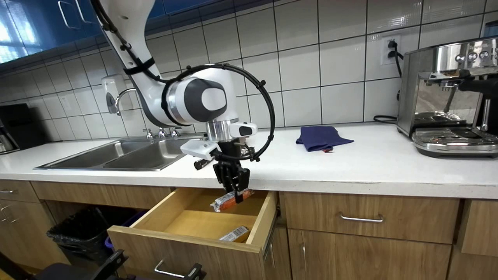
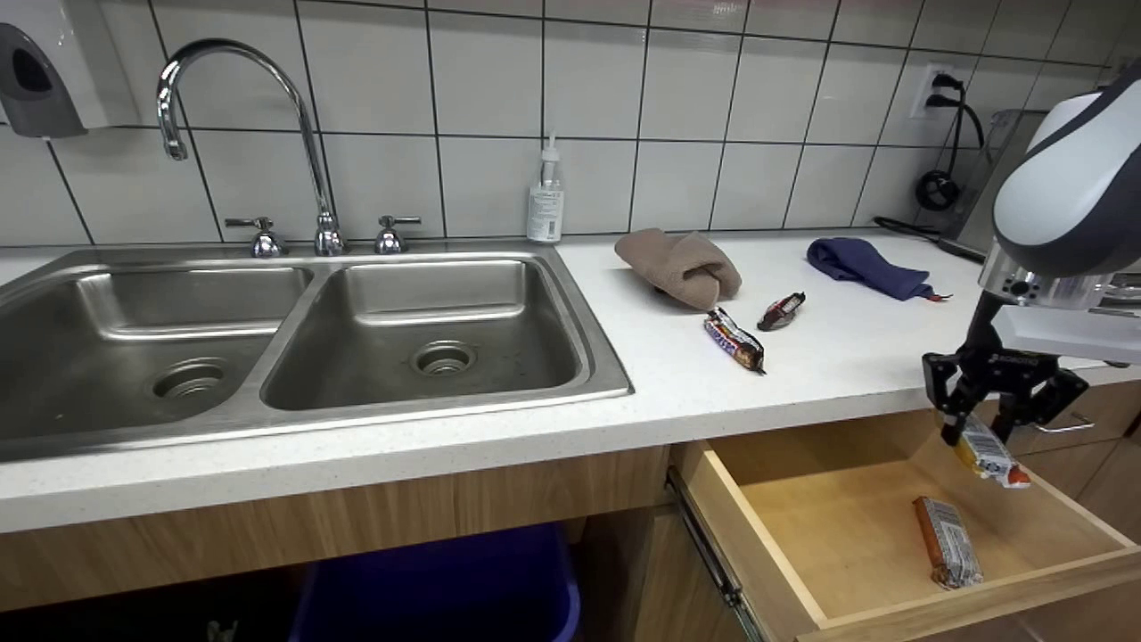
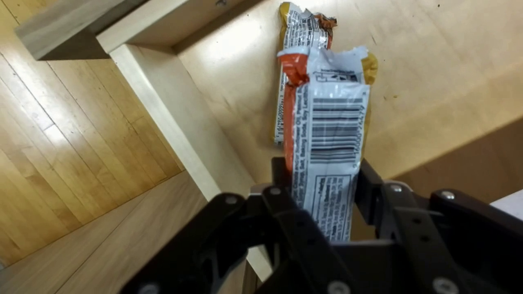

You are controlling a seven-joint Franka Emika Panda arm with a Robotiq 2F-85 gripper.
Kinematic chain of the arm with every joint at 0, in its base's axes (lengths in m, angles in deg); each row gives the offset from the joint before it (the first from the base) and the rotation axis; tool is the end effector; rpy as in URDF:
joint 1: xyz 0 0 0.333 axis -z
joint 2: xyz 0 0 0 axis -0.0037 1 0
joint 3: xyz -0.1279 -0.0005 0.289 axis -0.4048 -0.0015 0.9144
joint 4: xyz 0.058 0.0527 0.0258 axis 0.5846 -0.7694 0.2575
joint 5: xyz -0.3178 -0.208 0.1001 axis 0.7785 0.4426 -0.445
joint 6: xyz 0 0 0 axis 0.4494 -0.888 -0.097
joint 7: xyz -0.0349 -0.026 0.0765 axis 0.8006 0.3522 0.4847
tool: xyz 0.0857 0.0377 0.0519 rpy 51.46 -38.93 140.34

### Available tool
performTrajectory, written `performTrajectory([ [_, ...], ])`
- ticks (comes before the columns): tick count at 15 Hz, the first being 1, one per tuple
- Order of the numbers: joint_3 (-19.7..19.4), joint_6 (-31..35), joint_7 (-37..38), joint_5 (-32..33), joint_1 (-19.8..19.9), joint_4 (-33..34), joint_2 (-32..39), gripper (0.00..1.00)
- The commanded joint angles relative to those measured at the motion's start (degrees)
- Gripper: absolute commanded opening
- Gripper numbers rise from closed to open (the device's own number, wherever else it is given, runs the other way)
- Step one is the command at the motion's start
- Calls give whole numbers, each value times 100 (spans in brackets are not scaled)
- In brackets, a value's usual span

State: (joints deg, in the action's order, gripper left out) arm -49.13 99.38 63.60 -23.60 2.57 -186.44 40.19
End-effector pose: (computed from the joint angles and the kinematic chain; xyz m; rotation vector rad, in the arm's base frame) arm 0.4525 -0.1010 0.1732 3.0207 -0.6825 -0.0995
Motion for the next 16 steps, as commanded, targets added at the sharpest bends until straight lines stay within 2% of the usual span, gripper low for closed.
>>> performTrajectory([
  [1, -59, -13, 236, 134, -92, 272, 274, 16],
  [2, -62, -16, 232, 125, -99, 303, 318, 16],
  [3, -67, -25, 230, 119, -106, 332, 354, 53],
  [4, -70, -23, 223, 112, -108, 349, 376, 68],
  [8, -51, 4, 158, 64, -84, 325, 334, 95],
  [9, -33, 10, 125, 39, -66, 289, 292, 100],
  [16, 30, 116, -24, -59, 17, 17, -22, 100],
])
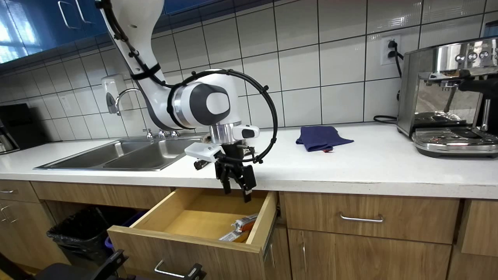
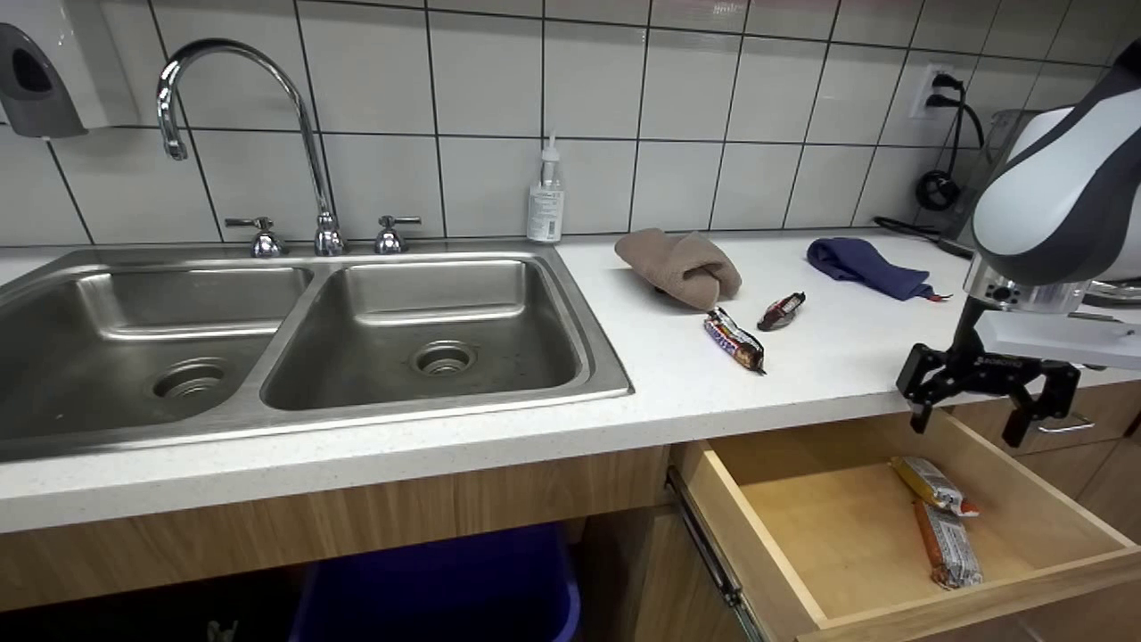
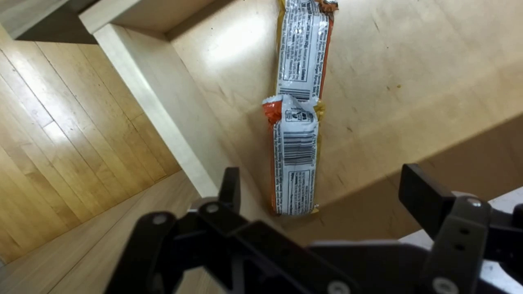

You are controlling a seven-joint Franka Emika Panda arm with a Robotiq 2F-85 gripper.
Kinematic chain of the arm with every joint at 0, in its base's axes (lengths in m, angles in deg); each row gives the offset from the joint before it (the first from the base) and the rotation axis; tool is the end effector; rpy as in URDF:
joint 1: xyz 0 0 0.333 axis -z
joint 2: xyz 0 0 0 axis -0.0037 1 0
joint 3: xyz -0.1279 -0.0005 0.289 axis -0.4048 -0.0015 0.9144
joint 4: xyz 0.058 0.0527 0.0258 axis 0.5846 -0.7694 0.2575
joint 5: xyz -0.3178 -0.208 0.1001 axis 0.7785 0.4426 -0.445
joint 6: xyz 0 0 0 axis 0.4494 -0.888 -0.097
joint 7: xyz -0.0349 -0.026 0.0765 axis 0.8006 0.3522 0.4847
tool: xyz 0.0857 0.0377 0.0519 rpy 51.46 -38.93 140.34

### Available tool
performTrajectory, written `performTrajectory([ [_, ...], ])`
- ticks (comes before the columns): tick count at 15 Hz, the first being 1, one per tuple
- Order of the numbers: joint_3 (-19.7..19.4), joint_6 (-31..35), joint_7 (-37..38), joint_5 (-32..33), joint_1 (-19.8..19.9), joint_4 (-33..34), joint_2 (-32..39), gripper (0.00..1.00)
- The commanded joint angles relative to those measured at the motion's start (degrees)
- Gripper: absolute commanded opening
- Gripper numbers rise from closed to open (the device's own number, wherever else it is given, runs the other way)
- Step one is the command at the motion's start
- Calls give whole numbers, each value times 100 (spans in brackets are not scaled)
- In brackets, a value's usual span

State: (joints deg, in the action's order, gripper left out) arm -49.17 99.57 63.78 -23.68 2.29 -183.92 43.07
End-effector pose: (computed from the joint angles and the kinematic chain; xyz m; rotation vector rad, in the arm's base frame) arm 0.4642 -0.1021 0.1633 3.0134 -0.6777 -0.1022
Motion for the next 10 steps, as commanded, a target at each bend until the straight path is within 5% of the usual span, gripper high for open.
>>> performTrajectory([
  [1, 42, 126, -67, -65, 59, -289, -380, 100],
  [10, 85, 333, -149, -117, 113, -756, -997, 100],
])
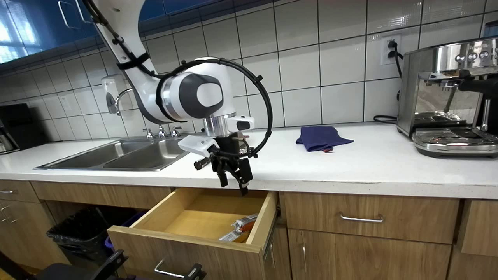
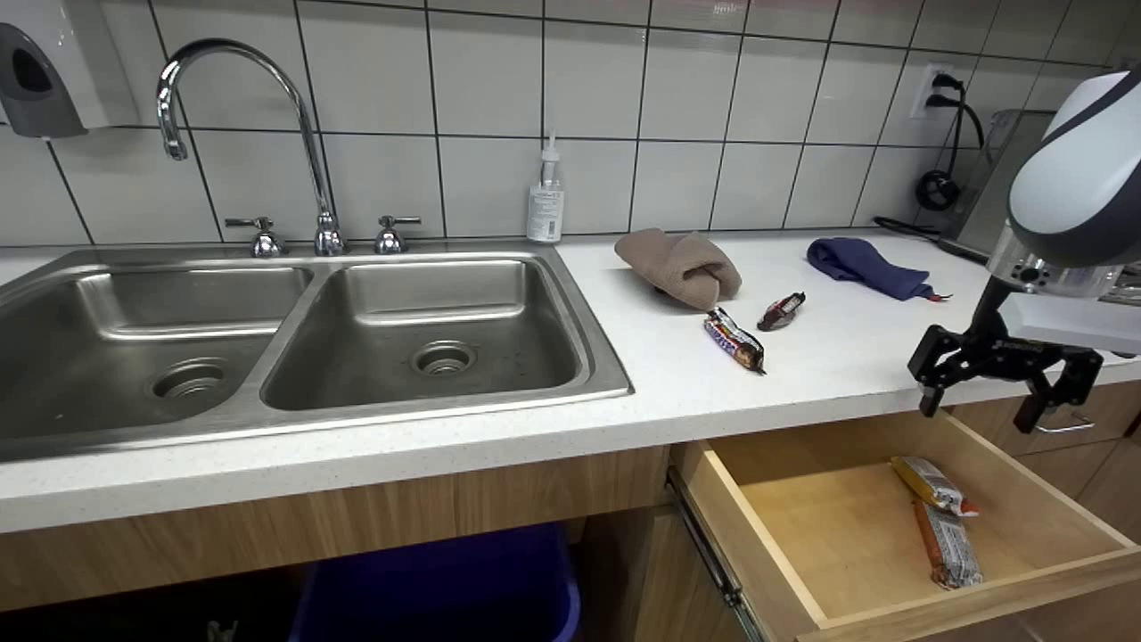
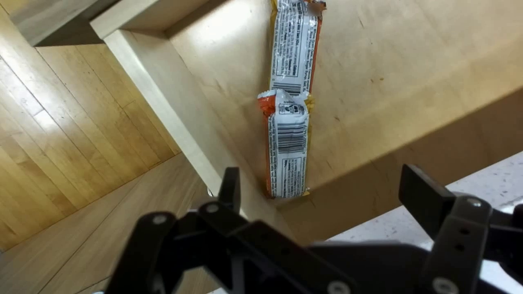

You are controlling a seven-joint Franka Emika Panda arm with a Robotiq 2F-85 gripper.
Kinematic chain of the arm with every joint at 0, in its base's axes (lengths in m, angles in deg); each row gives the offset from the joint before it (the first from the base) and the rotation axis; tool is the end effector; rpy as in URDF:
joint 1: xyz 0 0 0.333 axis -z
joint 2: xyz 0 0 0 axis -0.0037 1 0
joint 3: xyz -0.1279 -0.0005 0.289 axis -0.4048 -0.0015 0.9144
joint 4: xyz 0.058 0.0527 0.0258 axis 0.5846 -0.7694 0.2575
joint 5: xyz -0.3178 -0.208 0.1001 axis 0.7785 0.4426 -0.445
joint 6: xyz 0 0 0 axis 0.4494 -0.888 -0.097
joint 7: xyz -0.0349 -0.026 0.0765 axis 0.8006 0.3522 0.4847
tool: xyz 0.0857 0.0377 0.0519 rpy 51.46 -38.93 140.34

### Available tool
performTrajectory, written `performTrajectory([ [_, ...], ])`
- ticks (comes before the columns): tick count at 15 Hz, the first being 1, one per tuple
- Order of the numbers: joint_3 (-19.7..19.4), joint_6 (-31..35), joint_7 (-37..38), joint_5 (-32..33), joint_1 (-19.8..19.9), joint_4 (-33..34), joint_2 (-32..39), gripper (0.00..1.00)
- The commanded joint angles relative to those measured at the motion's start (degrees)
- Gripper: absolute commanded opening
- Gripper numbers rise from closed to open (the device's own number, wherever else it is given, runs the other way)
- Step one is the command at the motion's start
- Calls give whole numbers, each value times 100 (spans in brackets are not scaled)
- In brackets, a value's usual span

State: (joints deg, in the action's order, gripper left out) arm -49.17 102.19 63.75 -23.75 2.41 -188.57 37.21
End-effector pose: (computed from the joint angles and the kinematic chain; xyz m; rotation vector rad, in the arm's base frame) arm 0.4498 -0.0987 0.1898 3.0306 -0.6906 -0.0016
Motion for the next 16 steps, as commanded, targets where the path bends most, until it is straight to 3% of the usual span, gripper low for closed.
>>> performTrajectory([
  [1, 91, 76, -146, -117, 100, -319, -471, 100],
  [10, 314, -67, -200, -362, 65, -88, -752, 100],
  [16, 552, -223, -351, -790, 62, 540, -525, 100],
])
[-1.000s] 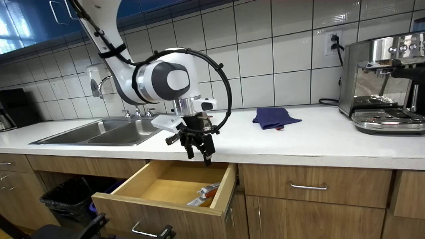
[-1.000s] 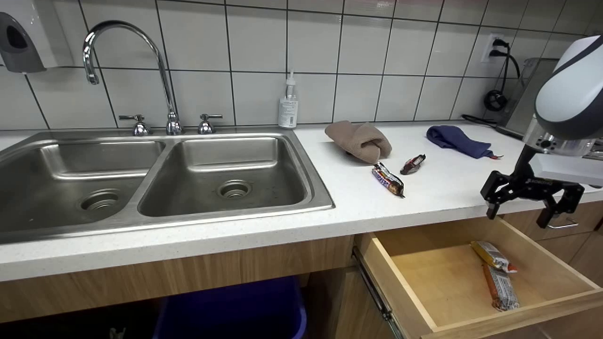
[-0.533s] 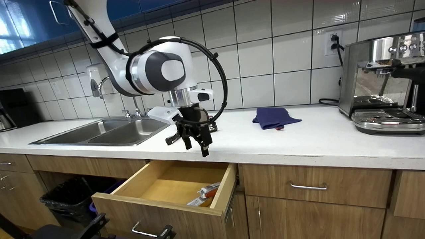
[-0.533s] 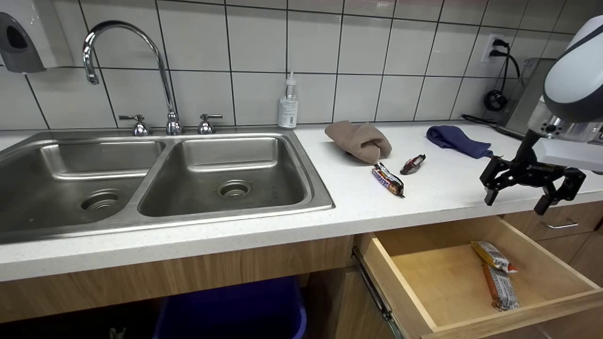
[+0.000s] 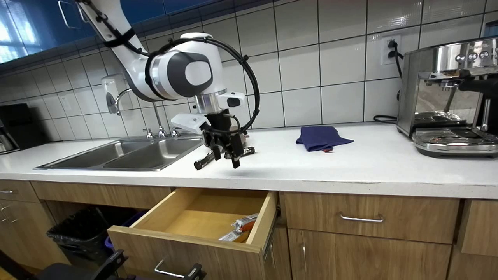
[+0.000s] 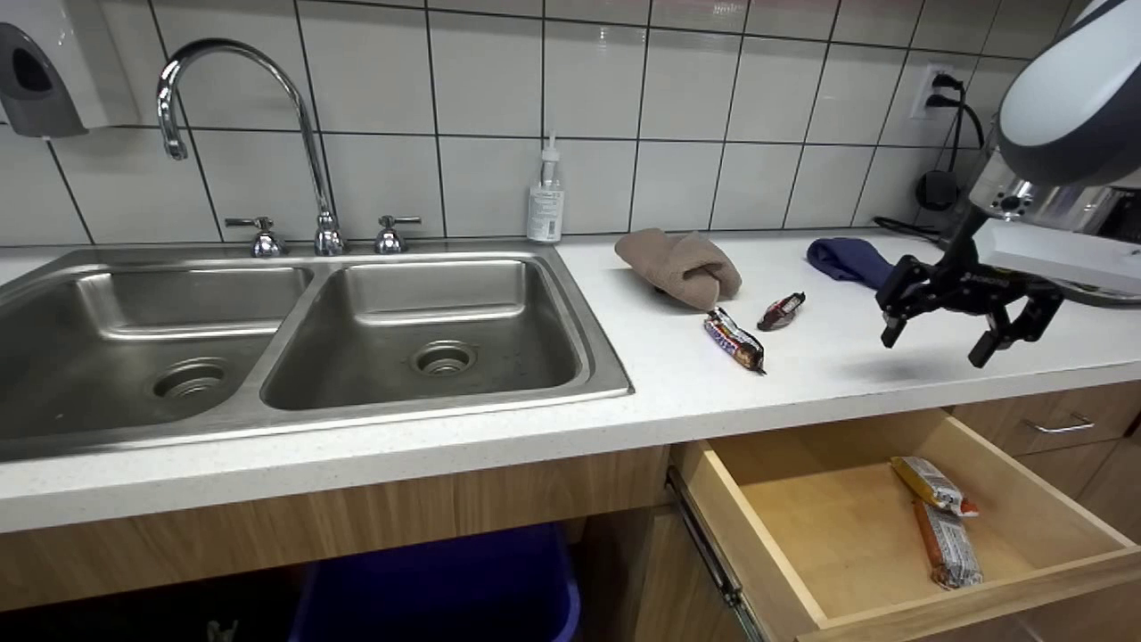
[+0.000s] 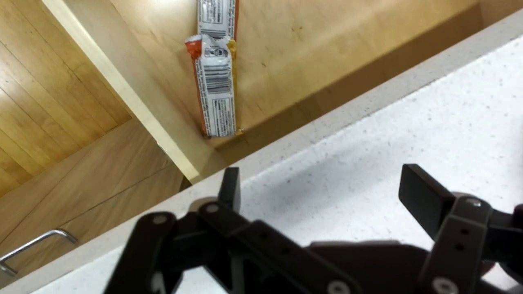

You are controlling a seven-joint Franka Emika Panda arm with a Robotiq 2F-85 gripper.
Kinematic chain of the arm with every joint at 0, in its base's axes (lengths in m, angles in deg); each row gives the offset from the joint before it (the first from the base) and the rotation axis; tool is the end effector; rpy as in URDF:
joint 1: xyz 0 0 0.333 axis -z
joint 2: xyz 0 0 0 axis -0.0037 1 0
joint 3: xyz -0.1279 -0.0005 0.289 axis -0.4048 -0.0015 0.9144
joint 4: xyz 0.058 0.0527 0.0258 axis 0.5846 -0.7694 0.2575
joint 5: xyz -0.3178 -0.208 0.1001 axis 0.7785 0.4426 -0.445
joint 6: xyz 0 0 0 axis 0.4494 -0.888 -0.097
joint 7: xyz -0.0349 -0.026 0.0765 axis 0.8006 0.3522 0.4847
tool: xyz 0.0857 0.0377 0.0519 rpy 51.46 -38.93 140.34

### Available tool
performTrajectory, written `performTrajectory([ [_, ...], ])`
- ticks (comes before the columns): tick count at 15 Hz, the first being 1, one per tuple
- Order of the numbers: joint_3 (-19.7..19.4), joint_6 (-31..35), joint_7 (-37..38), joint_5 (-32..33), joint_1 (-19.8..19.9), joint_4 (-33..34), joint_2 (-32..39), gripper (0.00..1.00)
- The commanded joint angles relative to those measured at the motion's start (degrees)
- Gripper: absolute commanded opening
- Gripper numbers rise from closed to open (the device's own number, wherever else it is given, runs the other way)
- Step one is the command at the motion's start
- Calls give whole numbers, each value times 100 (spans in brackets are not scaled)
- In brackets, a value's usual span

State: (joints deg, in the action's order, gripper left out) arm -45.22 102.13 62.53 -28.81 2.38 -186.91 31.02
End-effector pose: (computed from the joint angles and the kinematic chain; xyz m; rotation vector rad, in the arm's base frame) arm 0.4789 -0.0712 0.2492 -3.0230 0.6751 -0.2027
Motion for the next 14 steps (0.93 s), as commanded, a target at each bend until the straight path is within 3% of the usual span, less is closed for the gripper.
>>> performTrajectory([
  [1, 188, -243, -220, -332, 55, 509, 153, 100],
  [14, 303, -770, -59, -275, -8, 2403, 1460, 100],
])
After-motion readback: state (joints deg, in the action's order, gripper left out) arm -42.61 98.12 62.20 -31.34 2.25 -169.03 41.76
